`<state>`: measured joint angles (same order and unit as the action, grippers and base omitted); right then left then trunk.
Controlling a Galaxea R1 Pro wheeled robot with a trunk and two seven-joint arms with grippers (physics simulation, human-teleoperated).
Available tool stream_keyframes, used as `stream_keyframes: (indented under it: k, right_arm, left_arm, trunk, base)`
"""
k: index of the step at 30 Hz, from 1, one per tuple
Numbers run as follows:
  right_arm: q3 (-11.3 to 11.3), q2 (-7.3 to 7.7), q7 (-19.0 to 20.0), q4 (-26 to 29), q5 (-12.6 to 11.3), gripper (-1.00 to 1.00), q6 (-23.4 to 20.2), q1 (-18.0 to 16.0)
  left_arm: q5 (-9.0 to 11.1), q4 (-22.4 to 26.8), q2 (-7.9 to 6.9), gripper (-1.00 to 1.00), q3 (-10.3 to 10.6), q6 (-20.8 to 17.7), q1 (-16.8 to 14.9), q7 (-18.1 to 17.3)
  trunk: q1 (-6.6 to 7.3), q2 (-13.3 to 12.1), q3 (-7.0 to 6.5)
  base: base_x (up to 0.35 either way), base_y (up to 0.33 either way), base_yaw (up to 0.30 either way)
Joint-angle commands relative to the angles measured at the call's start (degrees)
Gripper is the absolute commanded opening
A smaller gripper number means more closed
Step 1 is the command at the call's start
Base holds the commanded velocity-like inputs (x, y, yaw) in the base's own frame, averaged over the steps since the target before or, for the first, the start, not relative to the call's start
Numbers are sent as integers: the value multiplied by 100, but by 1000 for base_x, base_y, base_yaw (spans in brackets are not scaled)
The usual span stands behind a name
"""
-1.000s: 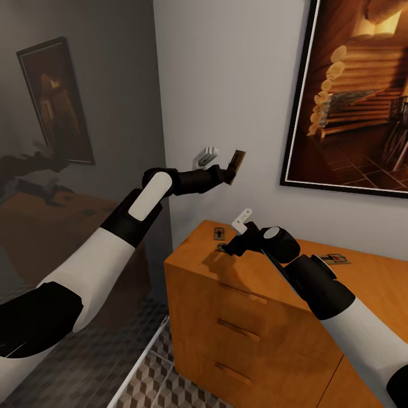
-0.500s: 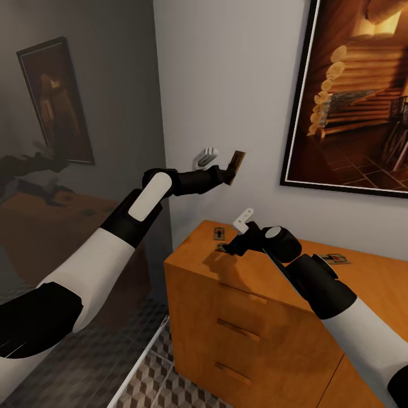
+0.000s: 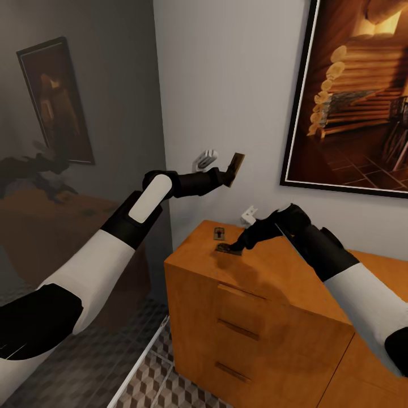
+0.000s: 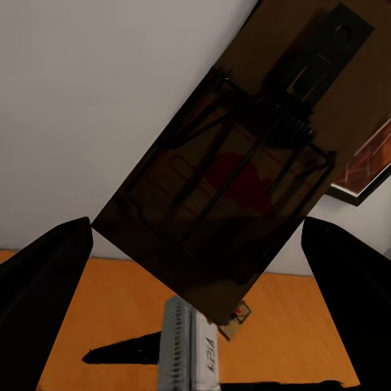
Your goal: Take the four mousetraps from the cabinet in the bathroom and place them on the bathroom floor. Make sure all four end up on the same floor surface, and ensure that at least two of them are either under or directly next to the same bathroom sink.
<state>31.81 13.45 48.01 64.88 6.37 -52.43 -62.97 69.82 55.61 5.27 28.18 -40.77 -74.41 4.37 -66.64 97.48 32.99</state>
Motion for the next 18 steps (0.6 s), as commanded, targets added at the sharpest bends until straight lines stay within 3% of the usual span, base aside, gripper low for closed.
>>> stream_keyframes:
  k: [1,5,10,15,18]
  right_arm:
    - [5,8,300,-357,63,100,44,-143]
    - [14,14,971,-1117,72,100,409,-534]
    - [46,19,1740,-1446,184,100,748,-792]
    - [55,24,1988,-1507,545,100,1037,-832]
    - [49,30,2022,-1504,637,100,1179,-837]
  left_arm:
    - [58,3,0,-100,3,-11,-5,46]
    - [58,3,0,-100,3,-10,-4,46]
    - [58,9,-8,-100,3,-10,2,46]
    - [65,13,-79,-100,5,-9,12,44]
    - [66,12,-90,-100,9,-9,13,45]
  trunk:
    - [0,4,7]
    - [0,4,7]
    - [0,4,7]
    - [0,4,7]
    - [0,4,7]
  base:
    - [0,0,0]
    - [17,0,0]
    - [94,-41,0]
    - [92,-60,0]
    - [26,-19,0]
